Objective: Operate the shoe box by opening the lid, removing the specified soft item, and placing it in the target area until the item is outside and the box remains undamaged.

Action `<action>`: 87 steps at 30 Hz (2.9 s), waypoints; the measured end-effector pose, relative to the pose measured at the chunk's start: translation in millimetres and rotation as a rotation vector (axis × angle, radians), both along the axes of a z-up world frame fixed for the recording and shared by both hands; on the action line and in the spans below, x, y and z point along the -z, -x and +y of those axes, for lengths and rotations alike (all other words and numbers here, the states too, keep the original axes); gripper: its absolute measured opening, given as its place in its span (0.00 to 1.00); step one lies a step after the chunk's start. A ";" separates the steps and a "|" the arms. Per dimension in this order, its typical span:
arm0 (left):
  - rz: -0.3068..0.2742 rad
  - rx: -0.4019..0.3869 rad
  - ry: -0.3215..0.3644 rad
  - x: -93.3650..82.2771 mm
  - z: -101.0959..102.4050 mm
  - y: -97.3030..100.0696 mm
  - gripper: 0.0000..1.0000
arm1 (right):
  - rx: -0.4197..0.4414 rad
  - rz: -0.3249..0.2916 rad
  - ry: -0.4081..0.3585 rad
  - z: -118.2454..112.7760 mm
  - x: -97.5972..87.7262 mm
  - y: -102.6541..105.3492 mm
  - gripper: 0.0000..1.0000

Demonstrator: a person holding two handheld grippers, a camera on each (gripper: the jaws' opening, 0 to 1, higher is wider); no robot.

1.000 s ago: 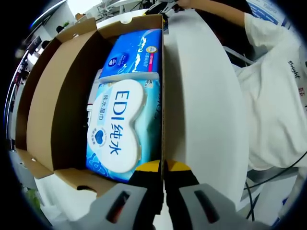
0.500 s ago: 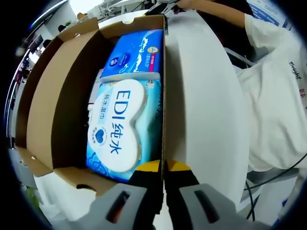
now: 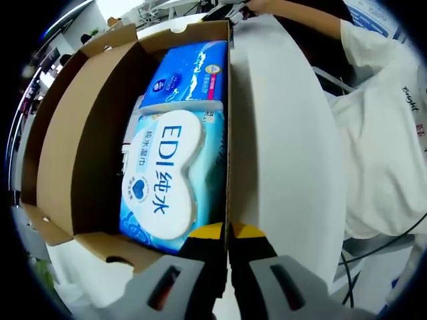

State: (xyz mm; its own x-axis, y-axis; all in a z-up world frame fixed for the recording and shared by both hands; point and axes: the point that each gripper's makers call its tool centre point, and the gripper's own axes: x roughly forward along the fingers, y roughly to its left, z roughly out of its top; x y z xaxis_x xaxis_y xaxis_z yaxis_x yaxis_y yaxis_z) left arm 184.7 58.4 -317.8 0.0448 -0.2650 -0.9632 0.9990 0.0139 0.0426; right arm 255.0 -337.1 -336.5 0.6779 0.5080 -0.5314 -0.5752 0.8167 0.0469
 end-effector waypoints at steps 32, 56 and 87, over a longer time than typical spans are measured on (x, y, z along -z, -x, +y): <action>-0.002 -0.002 0.001 -2.0 -1.9 -2.7 0.01 | -0.023 -0.079 0.026 14.0 -34.2 11.2 0.60; -0.006 -0.006 0.025 -4.1 -1.5 -9.3 0.01 | -0.236 -0.280 0.083 93.5 -119.2 9.9 0.50; 0.027 -0.059 0.015 -1.6 -0.7 2.2 0.01 | -0.370 -0.380 0.069 186.2 -146.7 9.6 0.41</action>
